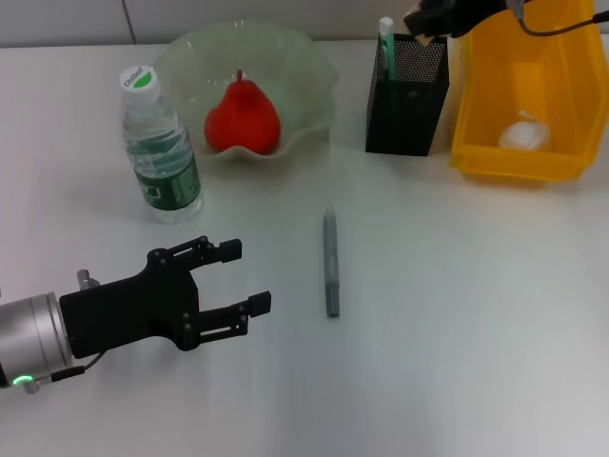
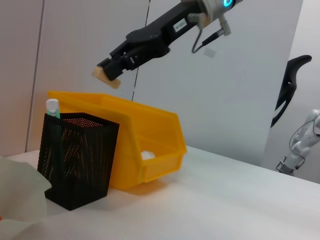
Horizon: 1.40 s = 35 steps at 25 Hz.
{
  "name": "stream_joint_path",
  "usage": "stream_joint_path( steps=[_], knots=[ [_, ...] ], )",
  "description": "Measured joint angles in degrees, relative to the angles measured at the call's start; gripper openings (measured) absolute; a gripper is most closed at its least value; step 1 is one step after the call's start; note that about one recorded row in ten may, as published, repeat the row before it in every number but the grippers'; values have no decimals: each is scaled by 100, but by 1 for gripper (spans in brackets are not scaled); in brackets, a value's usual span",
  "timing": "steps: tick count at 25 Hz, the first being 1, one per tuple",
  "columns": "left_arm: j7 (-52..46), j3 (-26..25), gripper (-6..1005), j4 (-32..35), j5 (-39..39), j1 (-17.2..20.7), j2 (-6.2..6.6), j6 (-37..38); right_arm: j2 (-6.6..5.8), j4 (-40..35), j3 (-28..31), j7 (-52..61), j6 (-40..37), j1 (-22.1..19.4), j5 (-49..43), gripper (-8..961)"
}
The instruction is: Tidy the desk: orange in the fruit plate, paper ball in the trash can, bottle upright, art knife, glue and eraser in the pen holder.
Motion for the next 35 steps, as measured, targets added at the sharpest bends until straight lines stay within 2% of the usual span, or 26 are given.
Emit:
stream_joint_path(
  steps=[9, 17, 23, 24, 25, 27, 30, 31, 32, 35],
  knots=[
    [-25, 2, 800, -1, -15, -23, 0, 9, 43, 525, -31, 46, 528, 116, -321, 248],
    [-40, 2, 800, -1, -18, -26, 8, 21, 92, 580, -35, 49, 703, 85, -327, 249],
    [-40, 15, 800, -1, -18, -26, 10, 33, 132, 482, 1, -14, 874, -24, -178, 450],
    [-55, 10, 800, -1, -29, -26, 9, 83, 149, 341, 27, -208, 945, -184, 177, 503],
    [-68, 9, 800, -1, -40, -26, 9, 114, 151, 143, 33, -621, 909, -471, 947, 556],
    [-91, 7, 800, -1, -61, -27, 9, 161, 103, 37, 49, -1158, 673, -801, 1861, 661],
    [-179, 4, 800, 9, -81, -51, 11, 227, -32, 122, 214, -2189, -108, -1311, 3350, 683],
    [-195, 4, 800, 9, -81, -55, 11, 239, -121, 358, 420, -2811, -792, -1590, 3955, 690],
    [-195, 4, 799, 9, -81, -55, 11, 239, -121, 358, 420, -2811, -792, -1590, 3955, 690],
    [-381, 1, 799, 30, -85, -91, 15, 272, -283, 961, 781, -3638, -1714, -1847, 4219, 691]
  ],
)
